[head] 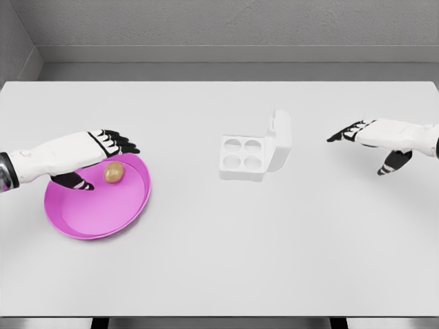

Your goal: Pack egg into the box and close the box lid

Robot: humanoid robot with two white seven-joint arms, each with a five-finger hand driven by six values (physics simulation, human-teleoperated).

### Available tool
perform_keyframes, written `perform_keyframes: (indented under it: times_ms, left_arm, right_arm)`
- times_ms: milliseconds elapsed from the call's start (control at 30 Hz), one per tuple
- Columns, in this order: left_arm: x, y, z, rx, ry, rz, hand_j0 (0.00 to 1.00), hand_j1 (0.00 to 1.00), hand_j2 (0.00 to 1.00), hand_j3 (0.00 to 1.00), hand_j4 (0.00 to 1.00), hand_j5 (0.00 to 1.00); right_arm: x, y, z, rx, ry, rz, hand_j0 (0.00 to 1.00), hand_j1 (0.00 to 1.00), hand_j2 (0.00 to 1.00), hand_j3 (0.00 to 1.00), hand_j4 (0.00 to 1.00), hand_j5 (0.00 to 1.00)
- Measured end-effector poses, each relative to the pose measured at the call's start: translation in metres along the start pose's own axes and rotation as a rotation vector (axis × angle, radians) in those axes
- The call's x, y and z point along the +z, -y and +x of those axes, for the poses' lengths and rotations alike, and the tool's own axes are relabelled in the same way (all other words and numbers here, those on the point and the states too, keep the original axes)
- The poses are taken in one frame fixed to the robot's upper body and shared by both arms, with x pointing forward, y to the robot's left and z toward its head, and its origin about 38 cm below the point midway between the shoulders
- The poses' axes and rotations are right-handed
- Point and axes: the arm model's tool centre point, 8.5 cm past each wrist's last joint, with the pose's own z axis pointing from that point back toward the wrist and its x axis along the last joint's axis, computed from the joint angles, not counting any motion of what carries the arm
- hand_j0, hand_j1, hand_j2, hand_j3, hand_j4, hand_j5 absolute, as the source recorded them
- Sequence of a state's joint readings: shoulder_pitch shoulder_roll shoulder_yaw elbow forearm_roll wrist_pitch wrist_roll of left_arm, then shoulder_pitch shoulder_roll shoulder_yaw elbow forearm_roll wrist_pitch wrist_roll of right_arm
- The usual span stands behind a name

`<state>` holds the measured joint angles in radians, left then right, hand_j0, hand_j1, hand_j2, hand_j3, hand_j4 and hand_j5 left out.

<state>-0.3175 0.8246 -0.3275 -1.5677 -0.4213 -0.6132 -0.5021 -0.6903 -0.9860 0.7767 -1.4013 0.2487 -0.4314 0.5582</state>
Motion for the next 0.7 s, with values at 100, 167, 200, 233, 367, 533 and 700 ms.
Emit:
perform_keyframes:
  times_ms: [100,167,200,233,367,533,700]
  left_arm:
    - [0.003,0.002,-0.003,0.007,-0.005,-0.019,1.0,1.0,1.0,1.0,1.0,1.0]
    - [0.003,0.005,-0.003,0.013,-0.003,-0.042,1.0,1.0,1.0,1.0,1.0,1.0]
    - [0.002,0.007,-0.001,0.017,0.005,-0.063,1.0,1.0,1.0,1.0,1.0,1.0]
    - [0.001,0.01,0.0,0.019,0.011,-0.083,1.0,1.0,1.0,1.0,1.0,1.0]
    - [0.0,0.013,0.002,0.022,0.02,-0.114,1.0,1.0,1.0,1.0,1.0,1.0]
    - [0.006,0.01,-0.002,0.023,0.011,-0.114,1.0,1.0,1.0,1.0,1.0,1.0]
    - [0.008,0.002,-0.006,0.01,-0.002,-0.104,0.89,0.89,0.89,0.89,0.89,0.89]
  right_arm:
    - [0.001,0.002,0.0,-0.019,0.011,0.002,1.0,1.0,1.0,1.0,1.0,1.0]
    - [0.002,0.004,0.003,-0.007,0.033,-0.002,1.0,1.0,1.0,1.0,1.0,1.0]
    - [0.002,0.004,0.004,0.001,0.049,0.0,1.0,1.0,1.0,1.0,1.0,1.0]
    - [0.003,0.004,0.005,0.009,0.06,0.0,1.0,1.0,1.0,1.0,1.0,1.0]
    - [0.008,0.006,0.003,0.027,0.07,-0.003,1.0,1.0,1.0,1.0,1.0,1.0]
    - [0.014,0.0,-0.003,0.032,0.069,0.019,1.0,1.0,1.0,1.0,1.0,1.0]
    - [0.014,-0.001,-0.004,0.032,0.068,0.026,1.0,1.0,1.0,1.0,1.0,1.0]
